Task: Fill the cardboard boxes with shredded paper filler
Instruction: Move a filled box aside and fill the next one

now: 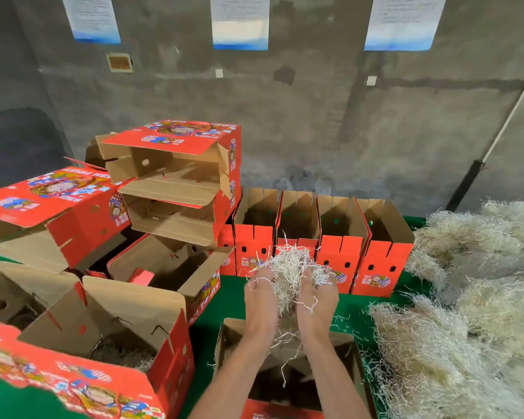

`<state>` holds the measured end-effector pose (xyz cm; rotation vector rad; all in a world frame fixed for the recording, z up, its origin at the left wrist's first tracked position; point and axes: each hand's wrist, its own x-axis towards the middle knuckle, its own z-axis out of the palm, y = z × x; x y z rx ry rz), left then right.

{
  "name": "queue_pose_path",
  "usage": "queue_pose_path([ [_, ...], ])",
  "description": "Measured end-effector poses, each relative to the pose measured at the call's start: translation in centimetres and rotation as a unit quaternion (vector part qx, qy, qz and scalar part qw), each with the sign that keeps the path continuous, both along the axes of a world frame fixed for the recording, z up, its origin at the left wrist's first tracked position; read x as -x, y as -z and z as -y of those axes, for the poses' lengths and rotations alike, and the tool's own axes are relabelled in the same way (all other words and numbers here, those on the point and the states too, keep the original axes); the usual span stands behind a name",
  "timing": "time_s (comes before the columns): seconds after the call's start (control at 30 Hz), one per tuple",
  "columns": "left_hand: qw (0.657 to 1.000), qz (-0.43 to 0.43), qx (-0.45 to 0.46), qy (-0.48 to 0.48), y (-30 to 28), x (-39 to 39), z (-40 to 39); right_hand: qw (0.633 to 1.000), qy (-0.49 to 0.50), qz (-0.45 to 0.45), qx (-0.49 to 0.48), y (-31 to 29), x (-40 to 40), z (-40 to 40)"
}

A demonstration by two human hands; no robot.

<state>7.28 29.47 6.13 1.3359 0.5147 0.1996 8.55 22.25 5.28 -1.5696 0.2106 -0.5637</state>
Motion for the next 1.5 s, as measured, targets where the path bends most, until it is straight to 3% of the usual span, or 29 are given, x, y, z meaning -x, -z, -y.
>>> queue_pose_path([
  [0.17,0.999,0.048,0.001,-0.002,-0.6,-0.8,0.3,0.998,-0.059,0.003,-0.03,0.1,0.0,-1.3],
  [0.27,0.999,0.011,-0.032,0.001,-0.1,-0.6,0.3,0.995,-0.051,-0.07,-0.046,-0.4,-1.0,-0.5],
  [0.4,0.999,-0.035,-0.004,-0.014,1.0,-0.6,-0.4,0.993,-0.062,-0.09,-0.039,-0.1,-0.1,-0.6],
  [0.87,0.992,-0.047,0.077,-0.089,1.0,-1.8,-2.4,0.979,-0.127,-0.158,-0.025,0.7,0.1,-0.3],
  [1.0,0.991,-0.075,0.077,-0.074,1.8,-0.4,-1.1,0.981,-0.124,-0.148,-0.011,-1.0,-1.1,0.9],
  [1.17,0.994,-0.034,0.083,-0.065,0.7,-1.4,-2.6,0.98,-0.137,-0.142,0.005,0.9,1.0,0.9],
  [1.3,0.995,-0.064,0.046,-0.053,2.2,-0.2,-1.2,0.979,-0.117,-0.166,-0.004,-0.2,-0.2,2.0],
  [1.5,0.998,-0.043,0.04,-0.035,1.3,-0.9,-2.3,0.981,-0.126,-0.148,0.003,0.4,1.7,2.1],
])
